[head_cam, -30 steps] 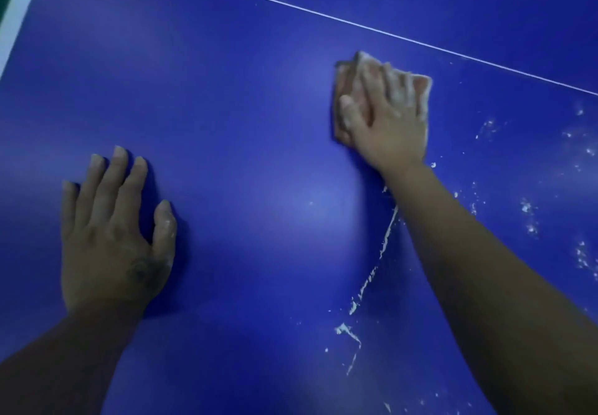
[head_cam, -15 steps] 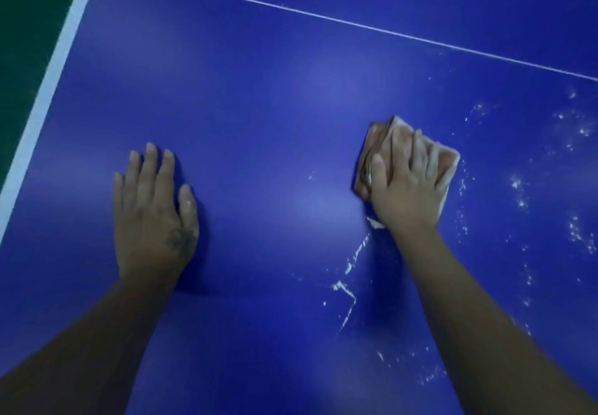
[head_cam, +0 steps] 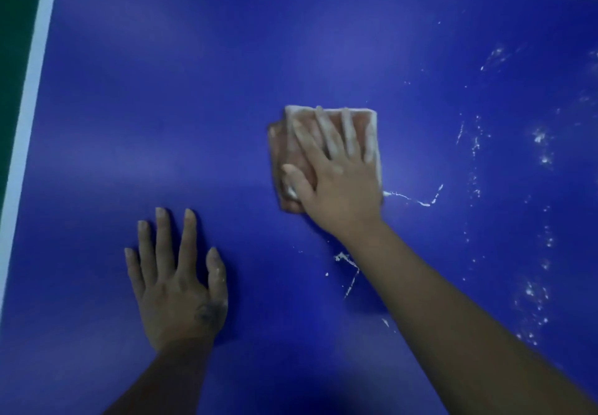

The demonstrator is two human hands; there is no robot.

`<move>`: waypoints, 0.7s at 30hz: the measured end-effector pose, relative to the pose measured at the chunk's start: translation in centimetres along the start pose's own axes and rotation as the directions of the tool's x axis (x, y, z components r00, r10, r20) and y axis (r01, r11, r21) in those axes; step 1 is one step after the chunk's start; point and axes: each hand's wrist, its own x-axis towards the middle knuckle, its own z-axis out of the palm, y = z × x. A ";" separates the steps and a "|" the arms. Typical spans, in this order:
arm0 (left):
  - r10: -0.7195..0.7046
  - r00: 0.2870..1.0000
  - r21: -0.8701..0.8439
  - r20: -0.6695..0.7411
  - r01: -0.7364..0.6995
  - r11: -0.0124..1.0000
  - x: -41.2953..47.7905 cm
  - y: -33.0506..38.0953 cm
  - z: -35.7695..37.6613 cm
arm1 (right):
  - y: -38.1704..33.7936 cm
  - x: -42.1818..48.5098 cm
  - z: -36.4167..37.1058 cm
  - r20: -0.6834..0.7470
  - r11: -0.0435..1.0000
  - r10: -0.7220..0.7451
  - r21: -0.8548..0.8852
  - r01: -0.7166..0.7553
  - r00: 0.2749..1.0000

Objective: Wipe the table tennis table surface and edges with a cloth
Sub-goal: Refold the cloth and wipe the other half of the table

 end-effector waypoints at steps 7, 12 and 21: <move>-0.014 1.000 -0.029 -0.009 0.014 0.999 0.1 0.3 -0.1 | 10.3 -2.8 -2.1 0.007 0.905 0.422 -0.052 -0.421 0.907; -0.023 1.000 -0.042 0.001 0.023 0.999 0.2 0.4 -0.3 | 4.9 0.2 -1.3 0.012 0.895 0.445 -0.042 -0.444 0.896; 0.003 1.000 -0.028 -0.018 -0.004 1.000 0.2 0.1 0.0 | 0.2 -8.1 0.3 -0.027 0.998 -0.021 0.057 0.022 0.999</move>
